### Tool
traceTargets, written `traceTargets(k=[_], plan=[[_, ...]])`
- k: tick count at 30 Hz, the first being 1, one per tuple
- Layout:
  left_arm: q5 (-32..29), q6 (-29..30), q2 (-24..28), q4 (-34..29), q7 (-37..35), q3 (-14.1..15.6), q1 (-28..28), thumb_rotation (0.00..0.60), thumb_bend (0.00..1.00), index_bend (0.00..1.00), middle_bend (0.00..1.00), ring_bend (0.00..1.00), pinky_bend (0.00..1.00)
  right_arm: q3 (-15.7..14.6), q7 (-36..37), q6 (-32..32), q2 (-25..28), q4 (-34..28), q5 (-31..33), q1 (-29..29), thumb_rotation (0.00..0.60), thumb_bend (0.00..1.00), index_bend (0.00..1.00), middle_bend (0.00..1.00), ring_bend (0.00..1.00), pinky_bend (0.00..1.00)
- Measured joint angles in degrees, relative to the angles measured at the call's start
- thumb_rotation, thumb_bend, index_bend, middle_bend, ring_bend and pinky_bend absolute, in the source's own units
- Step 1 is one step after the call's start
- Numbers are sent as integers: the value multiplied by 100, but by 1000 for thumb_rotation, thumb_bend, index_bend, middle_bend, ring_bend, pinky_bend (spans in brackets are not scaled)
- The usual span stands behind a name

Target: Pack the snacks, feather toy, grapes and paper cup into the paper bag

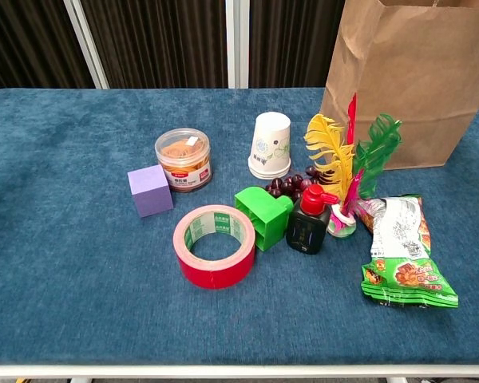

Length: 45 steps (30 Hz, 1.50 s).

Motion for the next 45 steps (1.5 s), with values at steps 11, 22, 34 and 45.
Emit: traceTargets(k=[11, 22, 34, 45], plan=[[-87, 12, 22, 42, -17, -3, 53, 600, 147, 161, 136, 52, 182, -267, 569, -544, -16, 738, 578, 77, 600, 313, 595, 432, 367, 544], [-128, -9, 8, 139, -121, 22, 97, 600, 147, 161, 136, 52, 182, -614, 627, -793, -229, 1202, 784, 279, 600, 289, 590, 428, 366, 531], [-98, -30, -13, 154, -117, 25, 82, 600, 147, 161, 136, 52, 182, -973, 253, -1349, 370, 1047, 934, 335, 600, 287, 590, 428, 366, 528], [-91, -17, -11, 184, -158, 19, 87, 600, 147, 161, 136, 51, 183, -1314, -542, -1664, 754, 897, 1274, 600, 600, 288, 590, 432, 366, 527]])
